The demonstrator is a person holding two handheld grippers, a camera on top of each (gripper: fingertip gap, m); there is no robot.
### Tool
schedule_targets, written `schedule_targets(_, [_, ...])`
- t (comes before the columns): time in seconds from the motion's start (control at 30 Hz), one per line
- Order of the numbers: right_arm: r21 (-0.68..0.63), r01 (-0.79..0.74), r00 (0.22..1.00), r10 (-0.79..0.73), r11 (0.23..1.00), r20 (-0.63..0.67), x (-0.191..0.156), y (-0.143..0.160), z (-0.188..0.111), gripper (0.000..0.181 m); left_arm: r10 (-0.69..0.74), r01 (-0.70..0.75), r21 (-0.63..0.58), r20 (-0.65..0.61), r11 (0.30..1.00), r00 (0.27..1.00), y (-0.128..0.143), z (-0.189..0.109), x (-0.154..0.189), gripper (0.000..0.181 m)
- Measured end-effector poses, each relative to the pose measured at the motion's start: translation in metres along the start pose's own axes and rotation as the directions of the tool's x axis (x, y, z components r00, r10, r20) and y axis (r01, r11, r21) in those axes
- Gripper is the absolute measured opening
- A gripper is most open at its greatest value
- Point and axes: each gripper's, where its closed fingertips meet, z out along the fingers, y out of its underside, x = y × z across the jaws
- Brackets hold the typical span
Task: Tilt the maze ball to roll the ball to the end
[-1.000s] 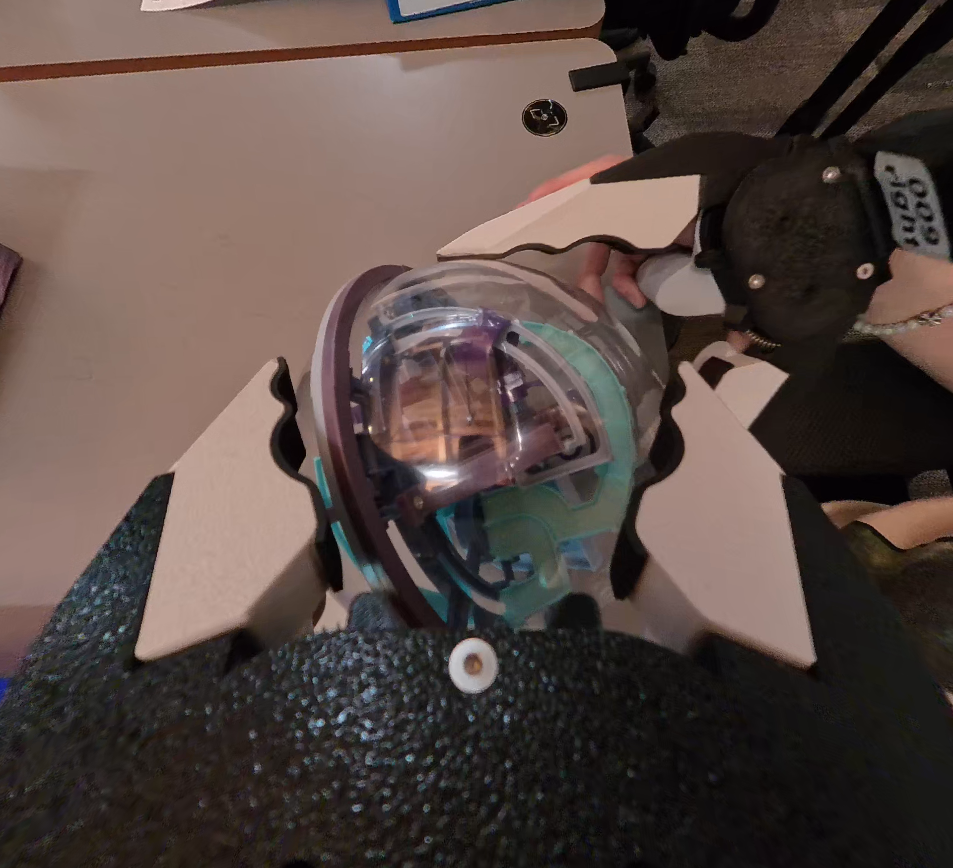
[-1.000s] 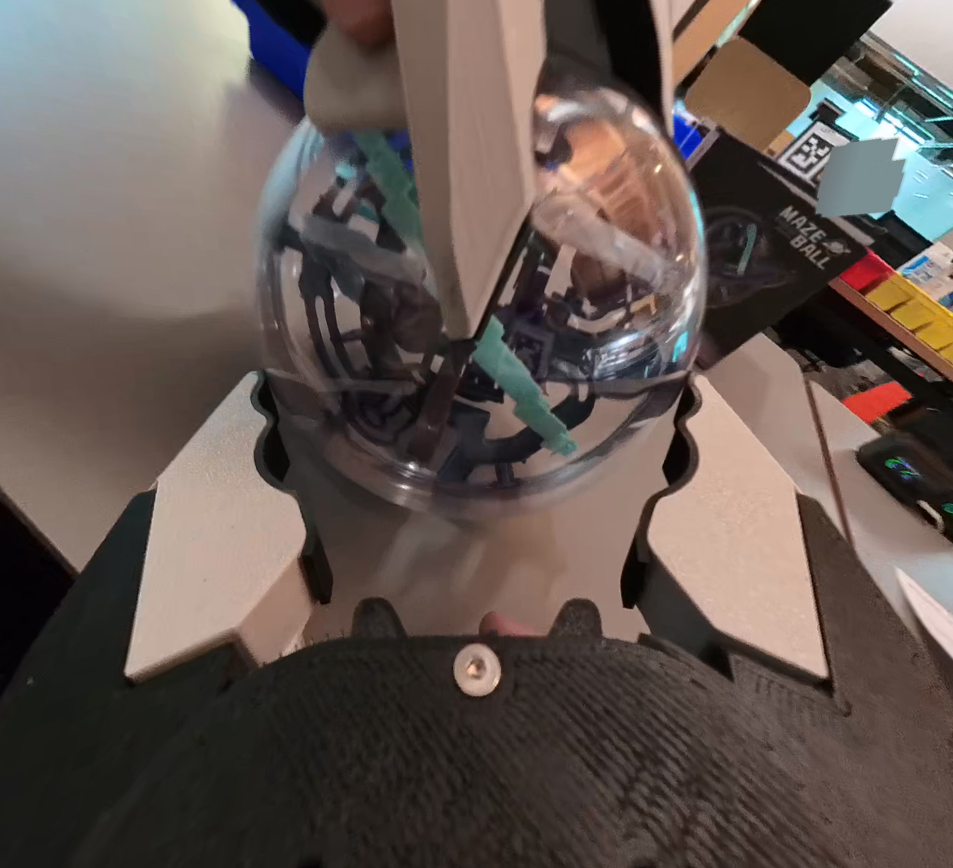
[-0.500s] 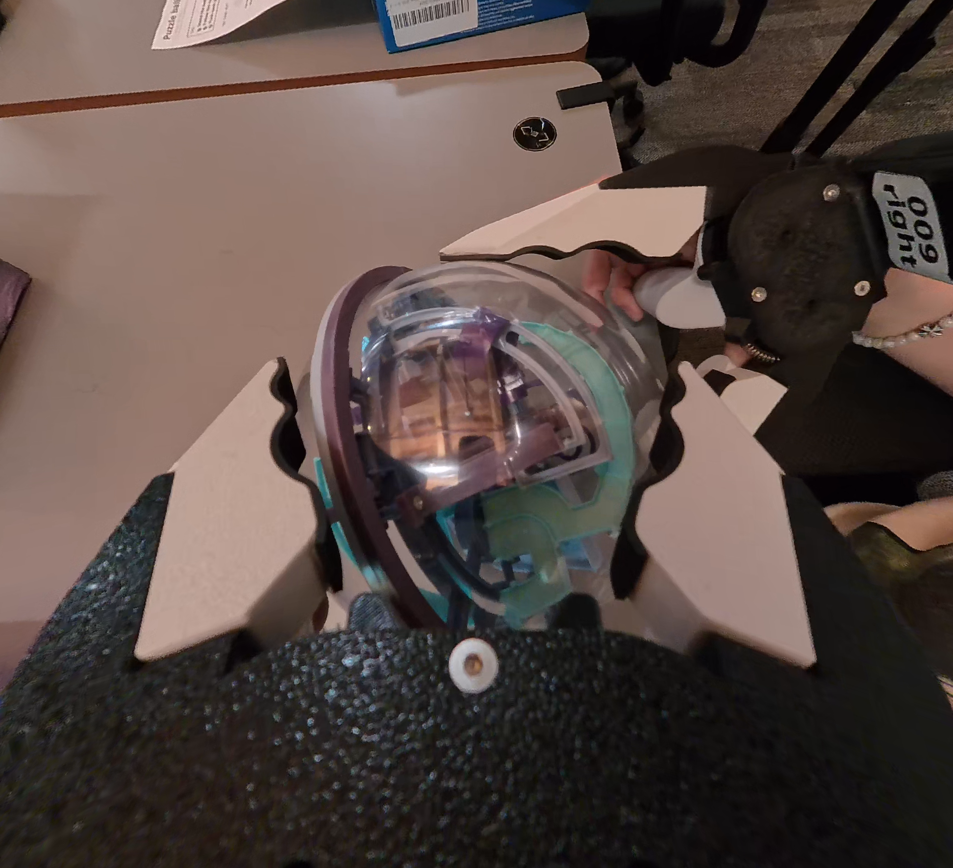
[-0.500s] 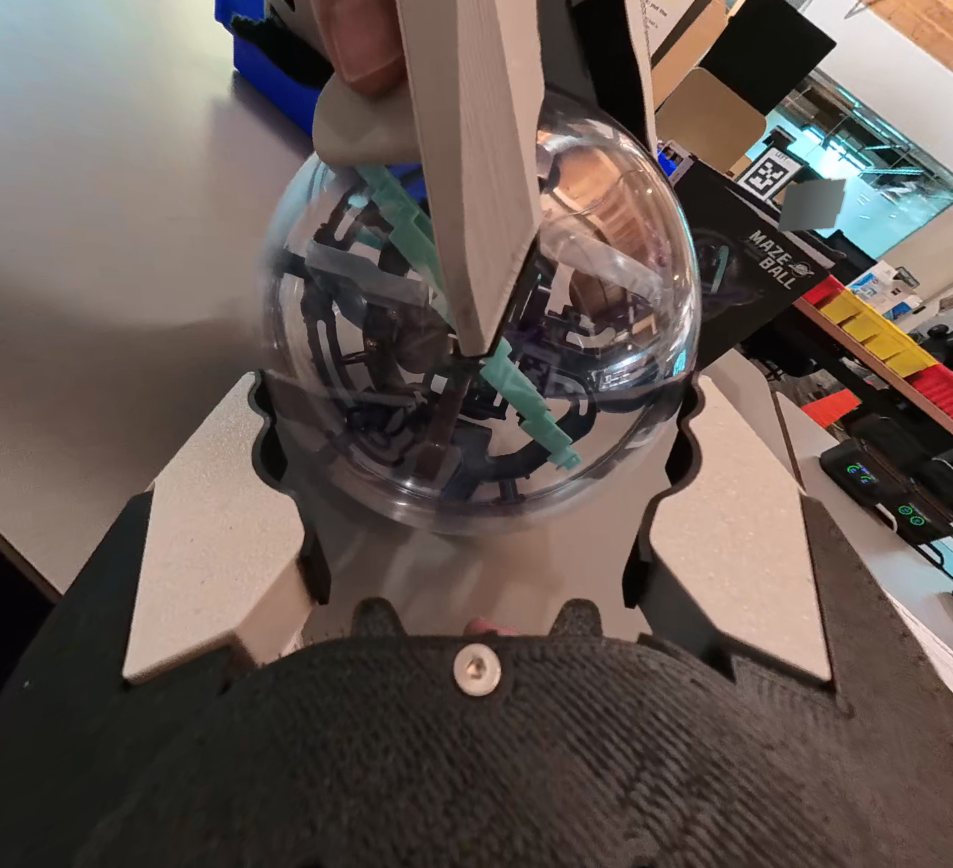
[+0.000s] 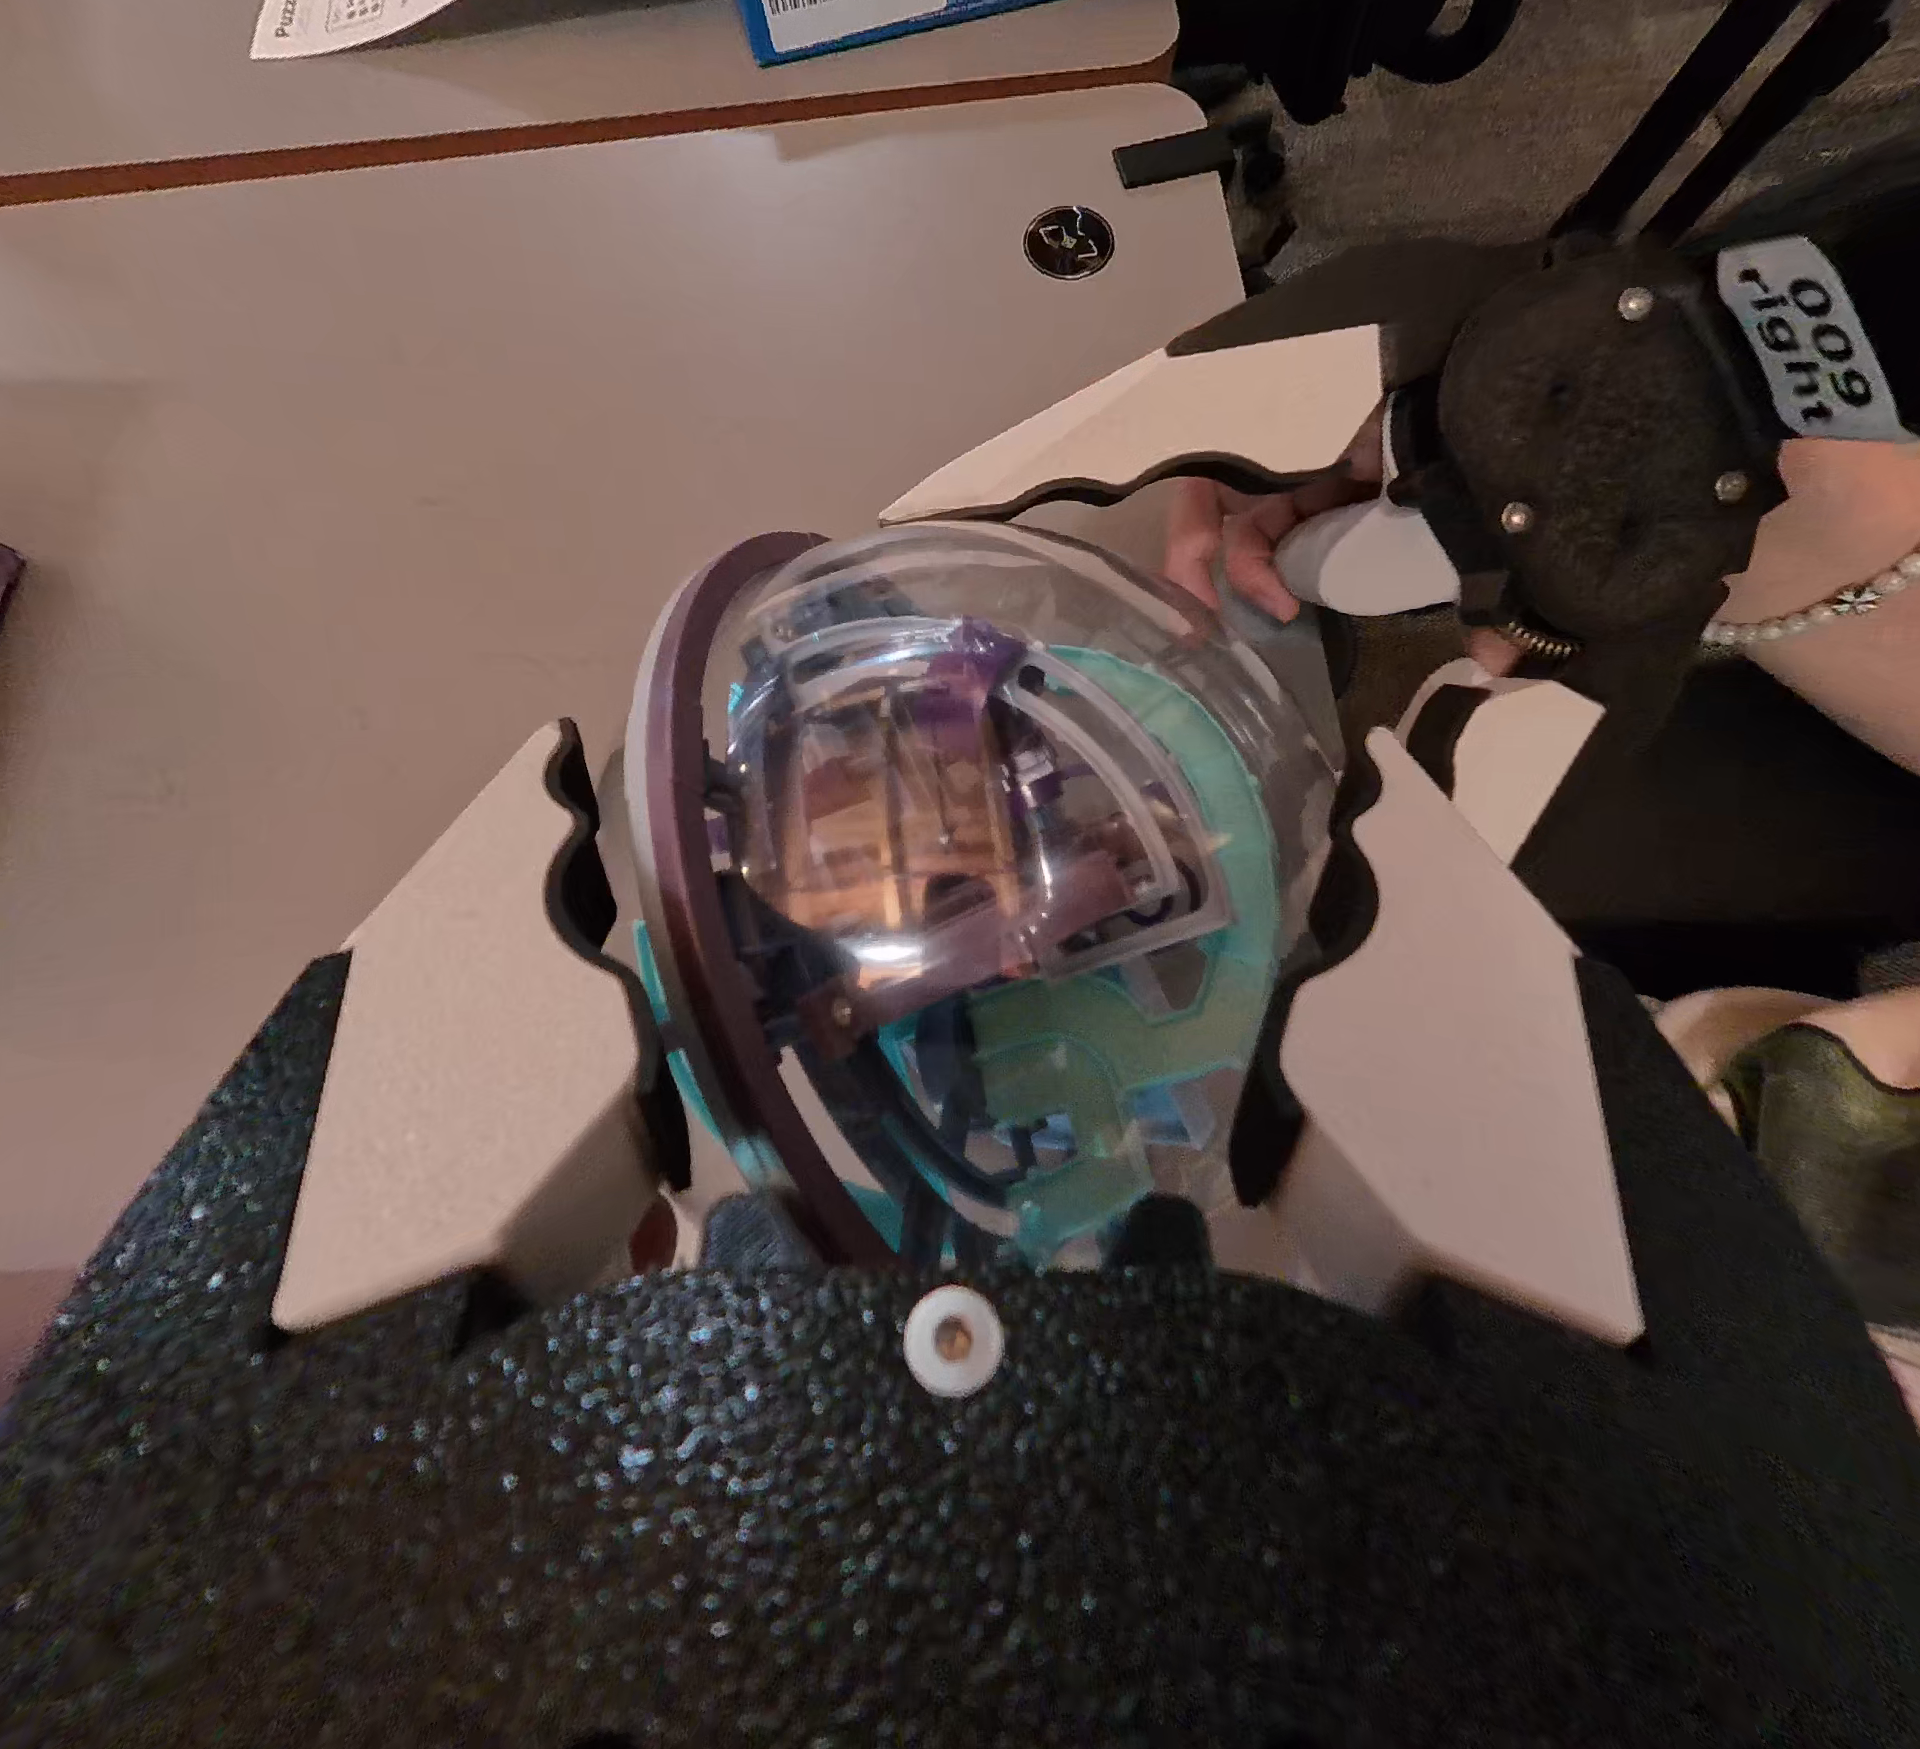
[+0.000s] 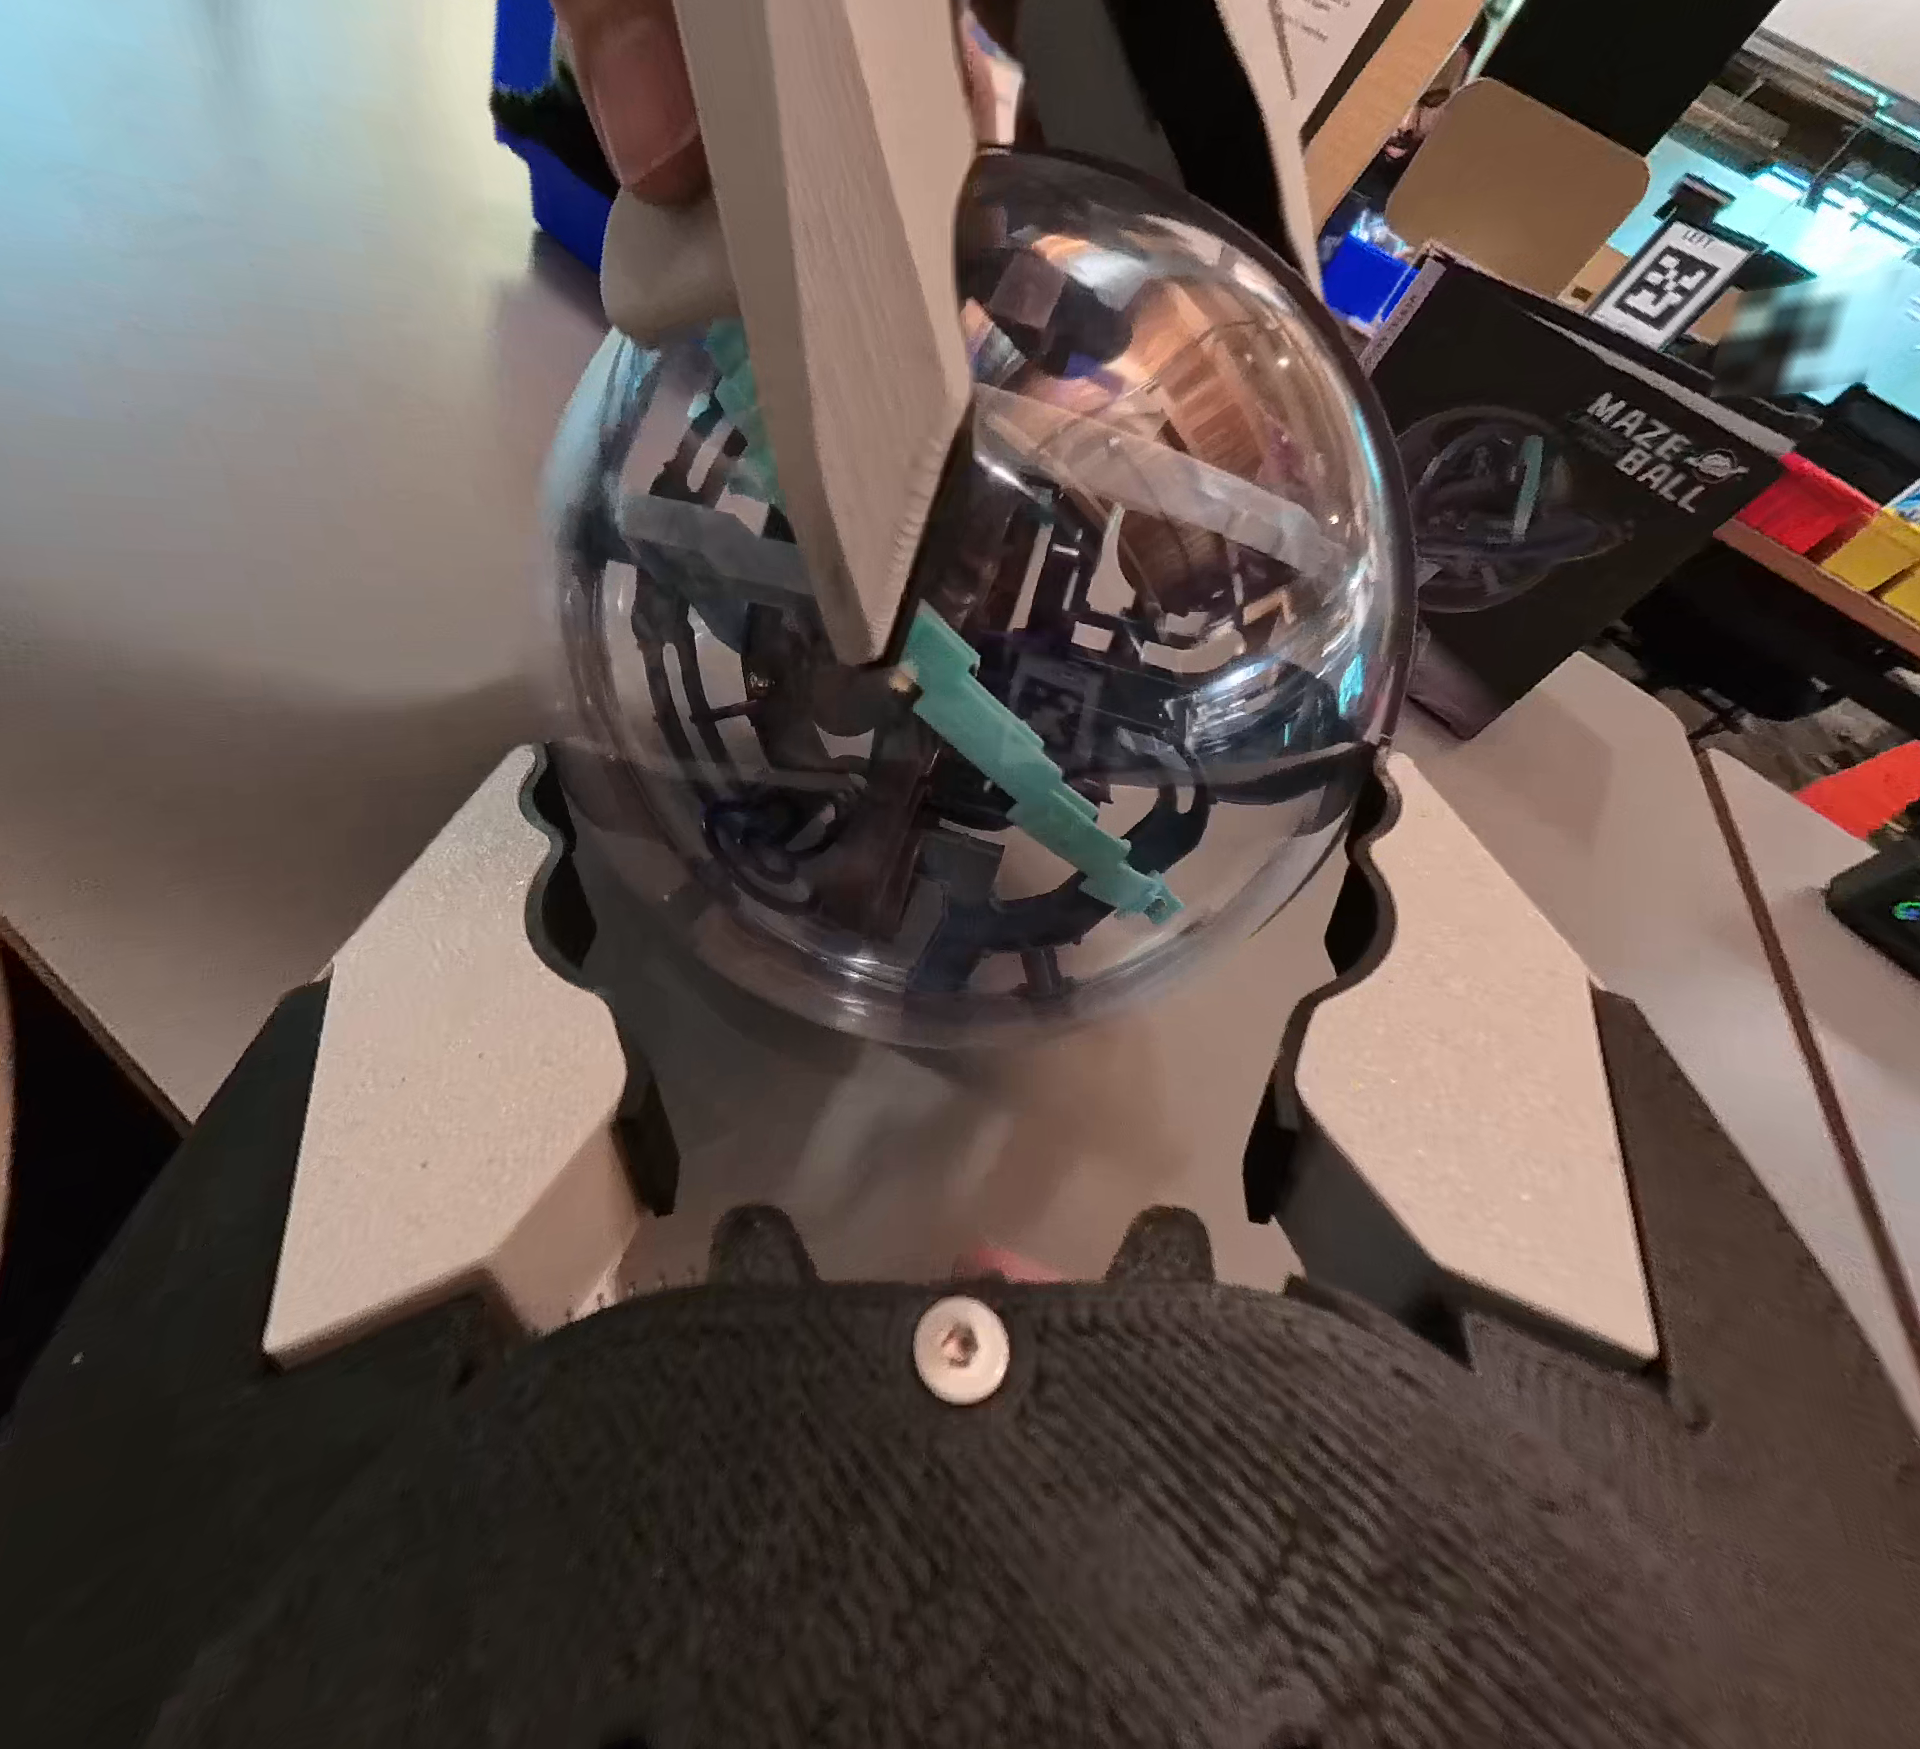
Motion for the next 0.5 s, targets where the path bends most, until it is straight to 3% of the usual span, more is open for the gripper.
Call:
schedule_targets(0.1, [0.036,-0.06,0.998,0.059,0.998,0.03,0.0,-0.005,-0.002,0.141,0.001,-0.001,0.006,0.0,1.0,1.0,0.0,-0.001,0.0,0.135])
schedule_targets(0.23, [-0.008,-0.064,0.996,0.064,0.998,0.062,-0.001,-0.004,0.004,0.148,0.007,-0.007,0.009,0.008,1.0,1.0,0.001,-0.002,0.001,0.135])
schedule_targets(0.5, [-0.094,-0.036,0.999,0.033,0.995,-0.034,-0.004,0.003,0.002,0.154,0.076,-0.074,-0.033,0.055,0.997,0.996,-0.001,-0.002,0.01,0.135])
